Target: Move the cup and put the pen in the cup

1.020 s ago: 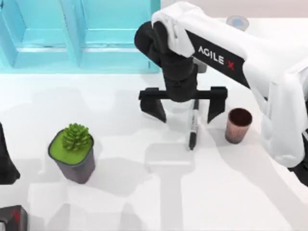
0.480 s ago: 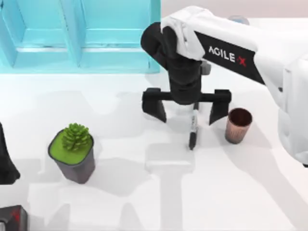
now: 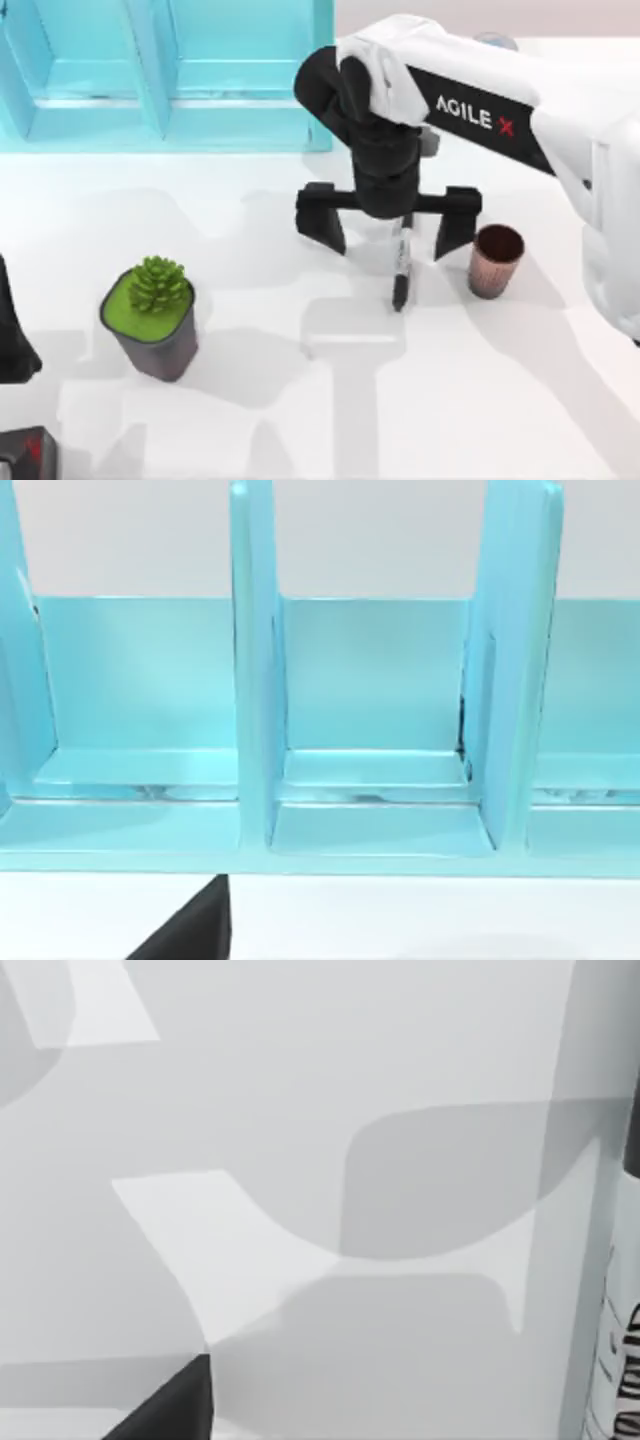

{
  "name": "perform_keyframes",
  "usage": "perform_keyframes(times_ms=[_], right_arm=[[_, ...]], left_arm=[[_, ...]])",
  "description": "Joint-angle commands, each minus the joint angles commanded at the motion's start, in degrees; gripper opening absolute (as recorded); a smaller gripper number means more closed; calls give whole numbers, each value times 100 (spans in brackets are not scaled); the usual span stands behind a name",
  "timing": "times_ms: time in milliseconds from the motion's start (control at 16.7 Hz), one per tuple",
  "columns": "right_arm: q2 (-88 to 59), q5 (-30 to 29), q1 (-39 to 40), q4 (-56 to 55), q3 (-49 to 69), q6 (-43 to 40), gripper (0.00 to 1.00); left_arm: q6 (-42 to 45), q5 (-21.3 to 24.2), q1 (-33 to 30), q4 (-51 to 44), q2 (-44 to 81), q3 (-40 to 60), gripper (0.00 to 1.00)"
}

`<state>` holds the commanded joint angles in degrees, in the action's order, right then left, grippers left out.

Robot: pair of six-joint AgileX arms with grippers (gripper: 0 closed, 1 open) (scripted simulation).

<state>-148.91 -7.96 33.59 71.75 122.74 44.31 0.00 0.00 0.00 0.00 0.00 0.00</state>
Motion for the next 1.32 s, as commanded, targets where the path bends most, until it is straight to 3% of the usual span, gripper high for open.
perform_keyframes(times_ms=[780, 1260, 1320], right_arm=[[0, 0, 0, 0, 0, 0, 2], [0, 0, 0, 0, 0, 0, 0], [287, 202, 80, -46, 211, 153, 0]], left_arm=[[0, 0, 0, 0, 0, 0, 100], [0, 0, 0, 0, 0, 0, 100], [0, 0, 0, 0, 0, 0, 100]])
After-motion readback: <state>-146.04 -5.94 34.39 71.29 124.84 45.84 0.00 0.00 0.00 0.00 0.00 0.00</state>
